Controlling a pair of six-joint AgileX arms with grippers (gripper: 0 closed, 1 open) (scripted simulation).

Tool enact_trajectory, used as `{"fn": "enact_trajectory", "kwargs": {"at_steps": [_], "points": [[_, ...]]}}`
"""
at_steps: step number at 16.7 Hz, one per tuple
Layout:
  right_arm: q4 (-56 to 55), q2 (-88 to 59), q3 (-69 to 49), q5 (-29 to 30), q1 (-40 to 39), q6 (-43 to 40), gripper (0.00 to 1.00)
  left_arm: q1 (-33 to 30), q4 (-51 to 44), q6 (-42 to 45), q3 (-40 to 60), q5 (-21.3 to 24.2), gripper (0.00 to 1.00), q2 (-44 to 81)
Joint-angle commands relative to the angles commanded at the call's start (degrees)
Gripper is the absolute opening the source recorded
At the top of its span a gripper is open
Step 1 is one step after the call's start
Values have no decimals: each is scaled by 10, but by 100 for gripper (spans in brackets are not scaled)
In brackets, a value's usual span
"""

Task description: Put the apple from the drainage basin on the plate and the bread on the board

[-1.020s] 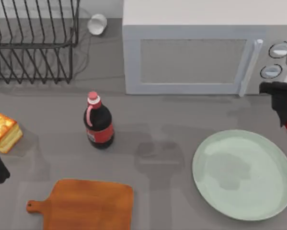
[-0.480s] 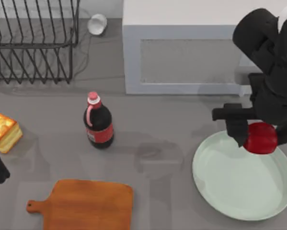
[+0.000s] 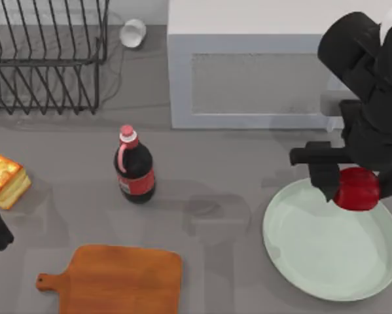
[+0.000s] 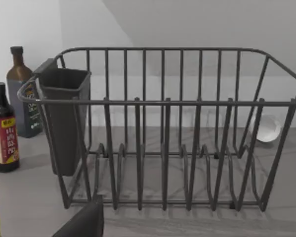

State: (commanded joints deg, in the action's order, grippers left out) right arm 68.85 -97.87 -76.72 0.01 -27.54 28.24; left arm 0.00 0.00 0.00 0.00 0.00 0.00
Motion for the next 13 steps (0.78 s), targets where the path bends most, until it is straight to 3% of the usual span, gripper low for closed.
{"fn": "enact_trajectory", "kwargs": {"at_steps": [9, 13], "points": [[0, 0, 0, 0, 0, 0, 98, 0, 0, 0, 0, 0, 100, 0], [0, 0, 0, 0, 0, 0, 100, 0, 0, 0, 0, 0, 100, 0]]}}
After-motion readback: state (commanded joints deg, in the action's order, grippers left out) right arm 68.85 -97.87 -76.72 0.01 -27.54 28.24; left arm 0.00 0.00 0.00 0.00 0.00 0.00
